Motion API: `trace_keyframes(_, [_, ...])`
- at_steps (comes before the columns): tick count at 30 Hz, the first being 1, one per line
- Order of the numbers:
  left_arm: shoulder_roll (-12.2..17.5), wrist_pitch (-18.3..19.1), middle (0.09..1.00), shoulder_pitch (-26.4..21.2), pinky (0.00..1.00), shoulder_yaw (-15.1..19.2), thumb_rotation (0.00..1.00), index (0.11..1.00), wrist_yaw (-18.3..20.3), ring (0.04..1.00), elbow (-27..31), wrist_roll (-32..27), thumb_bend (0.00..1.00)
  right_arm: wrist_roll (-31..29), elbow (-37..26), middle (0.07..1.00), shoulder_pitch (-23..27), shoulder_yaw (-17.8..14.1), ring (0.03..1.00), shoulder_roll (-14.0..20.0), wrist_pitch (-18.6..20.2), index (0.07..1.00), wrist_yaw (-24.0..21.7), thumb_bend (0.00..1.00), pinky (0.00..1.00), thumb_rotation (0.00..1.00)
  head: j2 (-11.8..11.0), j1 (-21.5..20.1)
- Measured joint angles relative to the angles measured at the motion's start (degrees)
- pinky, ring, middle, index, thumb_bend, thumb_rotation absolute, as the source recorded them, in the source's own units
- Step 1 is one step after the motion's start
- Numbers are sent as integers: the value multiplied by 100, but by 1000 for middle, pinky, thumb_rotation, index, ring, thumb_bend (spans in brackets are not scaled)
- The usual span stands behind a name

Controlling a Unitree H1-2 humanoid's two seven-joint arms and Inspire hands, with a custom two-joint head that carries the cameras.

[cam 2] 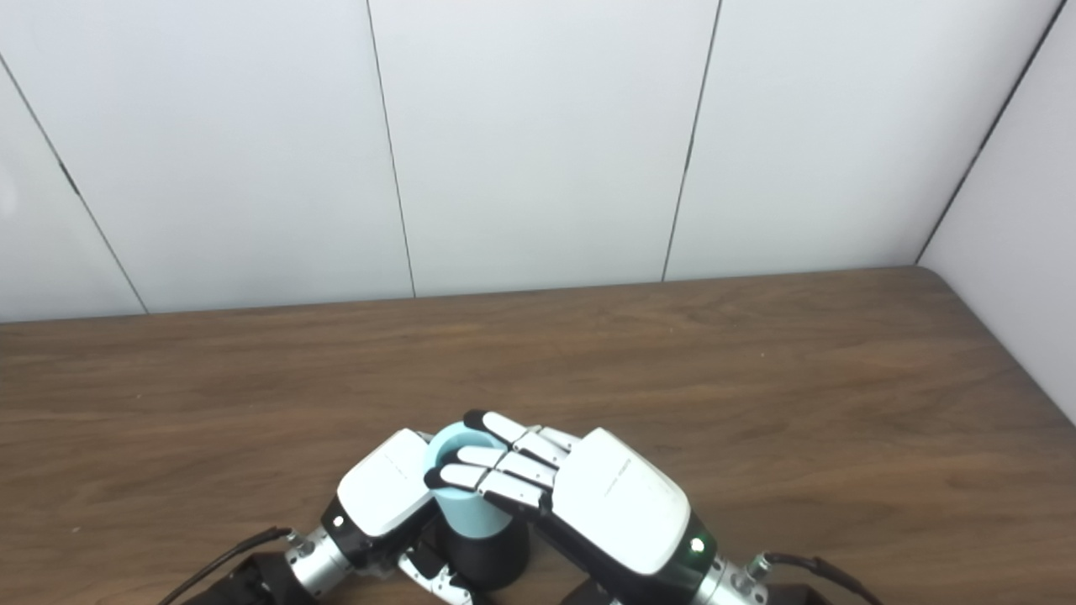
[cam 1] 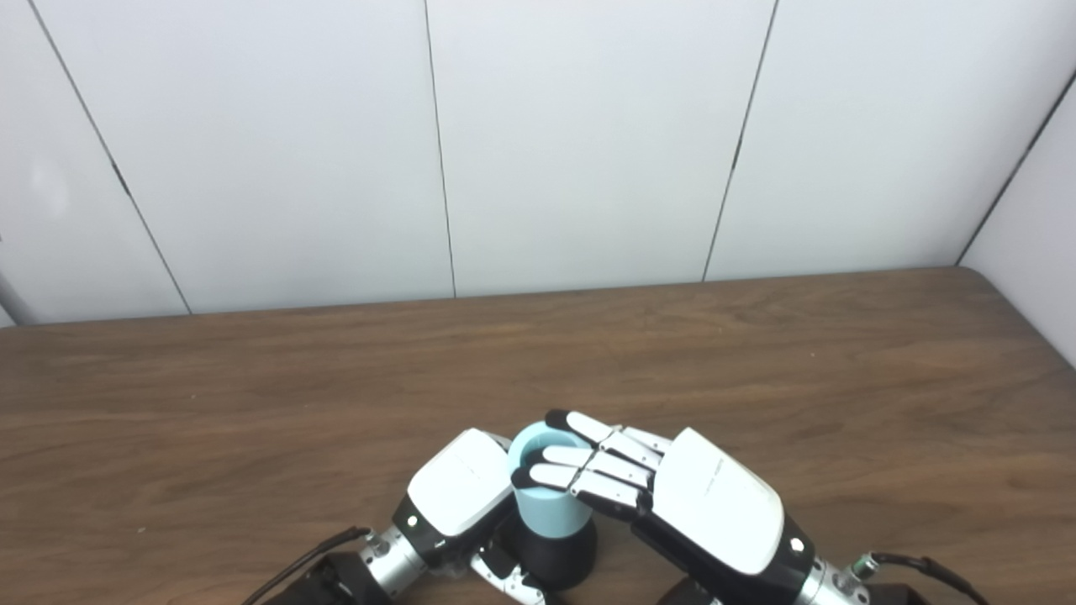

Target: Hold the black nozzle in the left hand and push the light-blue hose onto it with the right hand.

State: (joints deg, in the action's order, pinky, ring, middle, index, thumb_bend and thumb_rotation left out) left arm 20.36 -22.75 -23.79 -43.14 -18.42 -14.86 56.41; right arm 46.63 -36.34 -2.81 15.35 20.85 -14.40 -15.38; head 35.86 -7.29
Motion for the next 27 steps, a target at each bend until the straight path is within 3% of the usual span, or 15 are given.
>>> trace_keyframes(27, [-7,-1,497,21,328,37,0,483,40,415,8,-23,503,-11,77,844,55,32,836,-4,47,798,2,855,754,837,26,-9])
